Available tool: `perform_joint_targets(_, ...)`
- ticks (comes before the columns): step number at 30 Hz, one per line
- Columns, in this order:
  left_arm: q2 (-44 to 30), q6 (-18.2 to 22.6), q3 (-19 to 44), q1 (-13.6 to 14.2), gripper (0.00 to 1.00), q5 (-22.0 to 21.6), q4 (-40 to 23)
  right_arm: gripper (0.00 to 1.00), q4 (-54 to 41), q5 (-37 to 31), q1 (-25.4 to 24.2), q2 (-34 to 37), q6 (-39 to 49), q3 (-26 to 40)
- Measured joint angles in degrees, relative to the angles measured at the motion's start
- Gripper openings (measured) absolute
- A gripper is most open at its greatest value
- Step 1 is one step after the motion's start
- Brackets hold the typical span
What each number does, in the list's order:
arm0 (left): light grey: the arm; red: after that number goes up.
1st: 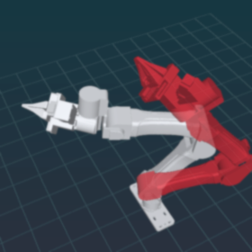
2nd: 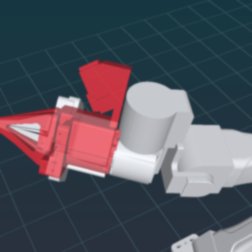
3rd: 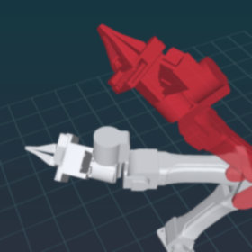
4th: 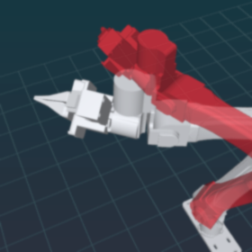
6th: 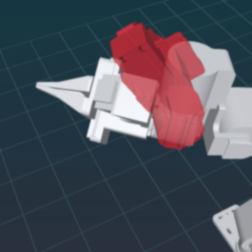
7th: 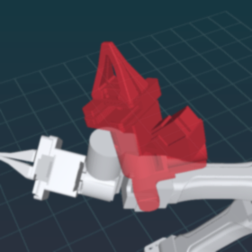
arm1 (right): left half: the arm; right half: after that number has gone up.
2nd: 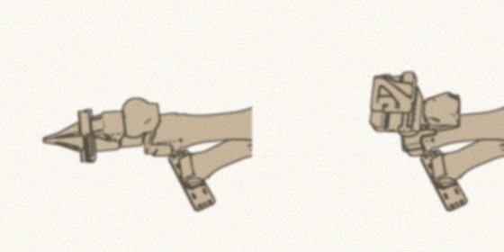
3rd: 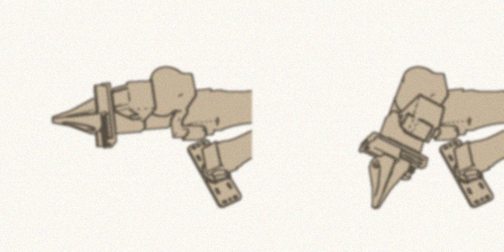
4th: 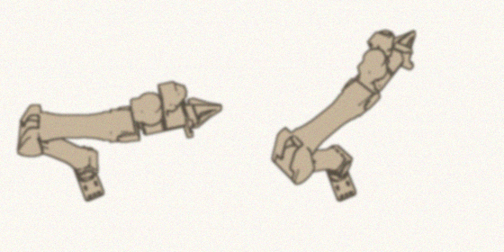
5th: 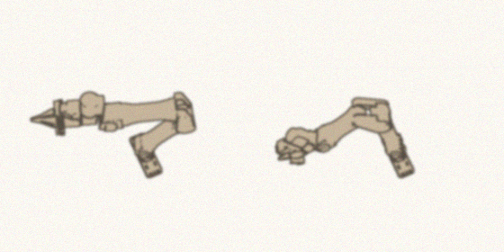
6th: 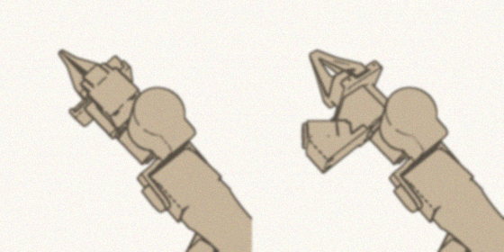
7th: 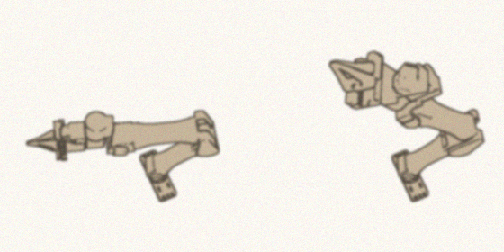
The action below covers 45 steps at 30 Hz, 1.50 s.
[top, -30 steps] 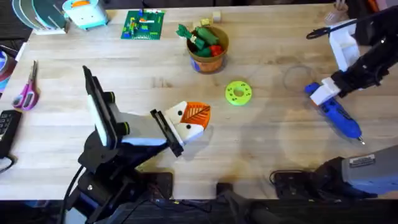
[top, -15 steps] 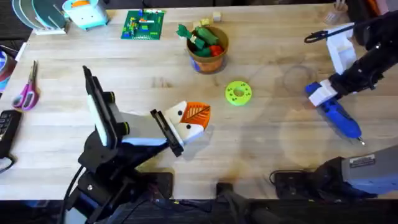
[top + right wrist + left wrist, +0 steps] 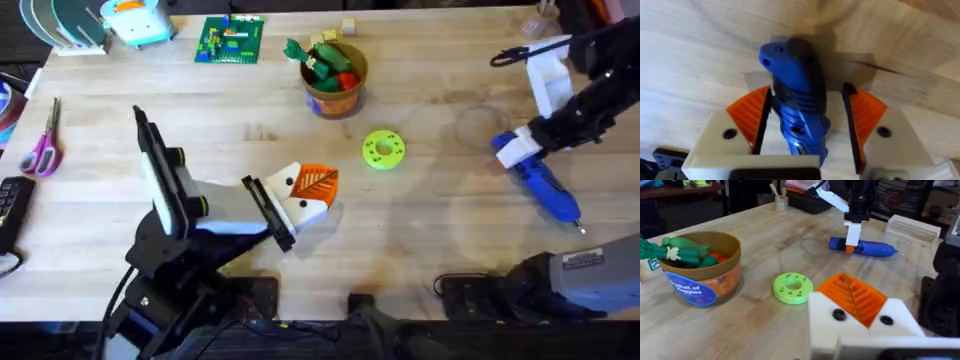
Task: Pick up the gripper from the table and insert it into the empty holder that is missing its gripper. Then pick up a screw, insert it into the mounting hole, and use the screwdriver to tighten it. Finally, clean up the table by picking up the vegetable and placing it into the bucket.
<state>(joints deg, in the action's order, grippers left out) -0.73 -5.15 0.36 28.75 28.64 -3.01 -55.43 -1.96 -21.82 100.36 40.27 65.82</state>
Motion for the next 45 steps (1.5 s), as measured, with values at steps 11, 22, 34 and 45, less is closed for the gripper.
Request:
perform_joint_targets(11, 0.00, 0.00, 0.00, 0.00, 0.013, 0.00, 0.00, 0.761, 3.41, -0.05, -0.15, -1.14, -0.20, -2.25)
perform_joint_targets(22, 0.00, 0.00, 0.00, 0.00, 0.013, 0.00, 0.00, 0.562, 5.30, -0.35, -0.55, -1.14, -2.78, -2.49)
perform_joint_targets(34, 0.00, 0.00, 0.00, -0.01, 0.013, 0.00, 0.00, 0.254, 6.03, -0.70, -0.59, -1.14, -2.99, -2.51)
perform_joint_targets(45, 0.00, 0.00, 0.00, -0.02, 0.013, 0.00, 0.00, 0.024, 6.40, 0.18, -0.59, -1.38, -2.95, -2.69)
